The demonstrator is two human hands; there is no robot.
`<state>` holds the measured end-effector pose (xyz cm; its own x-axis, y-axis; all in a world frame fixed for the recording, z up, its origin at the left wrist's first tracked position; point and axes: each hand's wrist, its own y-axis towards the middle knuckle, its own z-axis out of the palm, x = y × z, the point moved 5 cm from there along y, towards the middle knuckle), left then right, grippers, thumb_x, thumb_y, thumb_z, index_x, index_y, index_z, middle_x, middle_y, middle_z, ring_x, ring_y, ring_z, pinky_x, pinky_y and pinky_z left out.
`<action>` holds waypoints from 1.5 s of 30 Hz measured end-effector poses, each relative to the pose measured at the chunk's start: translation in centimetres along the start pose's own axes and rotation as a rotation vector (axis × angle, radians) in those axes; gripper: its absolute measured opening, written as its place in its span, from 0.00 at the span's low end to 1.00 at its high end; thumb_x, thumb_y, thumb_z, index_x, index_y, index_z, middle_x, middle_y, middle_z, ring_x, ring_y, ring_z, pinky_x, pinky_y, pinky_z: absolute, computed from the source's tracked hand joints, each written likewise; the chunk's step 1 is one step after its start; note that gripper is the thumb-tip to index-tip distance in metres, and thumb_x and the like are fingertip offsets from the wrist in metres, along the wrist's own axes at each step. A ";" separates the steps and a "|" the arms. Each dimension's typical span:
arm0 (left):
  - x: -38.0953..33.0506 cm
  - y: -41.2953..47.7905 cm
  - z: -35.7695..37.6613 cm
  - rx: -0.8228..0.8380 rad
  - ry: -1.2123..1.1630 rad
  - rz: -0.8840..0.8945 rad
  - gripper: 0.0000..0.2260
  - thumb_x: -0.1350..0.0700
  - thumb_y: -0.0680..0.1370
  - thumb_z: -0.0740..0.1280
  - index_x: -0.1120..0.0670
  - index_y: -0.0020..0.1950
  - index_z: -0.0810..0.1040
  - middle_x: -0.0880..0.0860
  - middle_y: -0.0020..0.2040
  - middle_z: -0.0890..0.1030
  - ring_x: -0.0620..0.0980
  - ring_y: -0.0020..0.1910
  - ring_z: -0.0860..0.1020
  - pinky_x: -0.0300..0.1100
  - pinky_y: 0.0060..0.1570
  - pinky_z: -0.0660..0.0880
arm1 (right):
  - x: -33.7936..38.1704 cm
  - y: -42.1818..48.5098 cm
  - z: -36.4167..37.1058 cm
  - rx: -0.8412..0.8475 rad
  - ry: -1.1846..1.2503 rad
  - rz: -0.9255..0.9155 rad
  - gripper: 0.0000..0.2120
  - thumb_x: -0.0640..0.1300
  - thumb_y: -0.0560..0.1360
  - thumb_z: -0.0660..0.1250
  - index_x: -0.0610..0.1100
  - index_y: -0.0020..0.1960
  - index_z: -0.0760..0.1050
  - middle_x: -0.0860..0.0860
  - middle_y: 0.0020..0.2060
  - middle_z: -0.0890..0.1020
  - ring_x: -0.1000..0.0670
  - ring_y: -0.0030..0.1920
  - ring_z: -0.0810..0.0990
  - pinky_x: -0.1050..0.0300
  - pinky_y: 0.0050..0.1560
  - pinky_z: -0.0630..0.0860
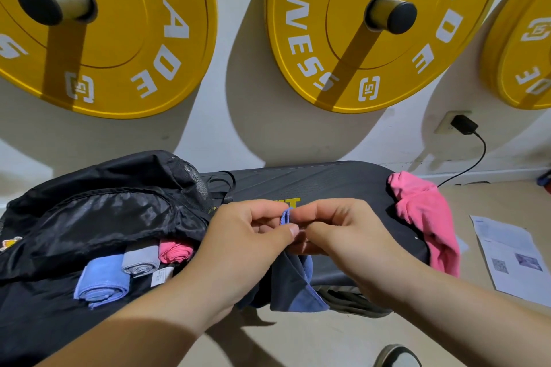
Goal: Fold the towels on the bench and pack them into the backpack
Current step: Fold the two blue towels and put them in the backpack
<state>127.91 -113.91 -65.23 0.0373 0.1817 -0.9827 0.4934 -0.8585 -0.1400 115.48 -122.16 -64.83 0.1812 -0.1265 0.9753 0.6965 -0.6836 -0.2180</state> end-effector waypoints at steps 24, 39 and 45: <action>-4.3 0.7 -3.6 0.146 -0.031 0.289 0.05 0.54 0.78 0.65 0.49 0.50 0.79 0.66 0.50 0.83 0.74 0.50 0.78 0.71 0.55 0.74 | 2.0 -0.5 -0.6 0.224 -0.392 -0.252 0.12 0.43 0.73 0.78 0.38 0.42 0.77 0.61 0.41 0.85 0.59 0.48 0.81 0.58 0.57 0.74; -1.6 3.3 -7.3 -0.201 0.032 0.241 0.06 0.59 0.84 0.64 0.49 0.52 0.79 0.56 0.43 0.86 0.52 0.41 0.78 0.49 0.45 0.73 | -3.1 0.5 -7.3 0.157 -0.581 0.124 0.19 0.53 0.70 0.80 0.40 0.38 0.76 0.50 0.32 0.75 0.52 0.34 0.71 0.56 0.38 0.68; -1.3 3.3 -7.5 -0.239 0.111 0.216 0.07 0.58 0.83 0.64 0.47 0.50 0.79 0.52 0.42 0.86 0.51 0.42 0.80 0.49 0.45 0.74 | -2.7 0.8 -10.0 0.005 -0.479 0.031 0.16 0.40 0.73 0.76 0.46 0.37 0.70 0.54 0.28 0.72 0.54 0.31 0.69 0.61 0.32 0.65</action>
<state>136.03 -113.40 -63.47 0.2510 0.0698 -0.9655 0.6530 -0.7485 0.1157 108.62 -129.54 -67.30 0.5009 0.1994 0.8423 0.6886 -0.6814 -0.2482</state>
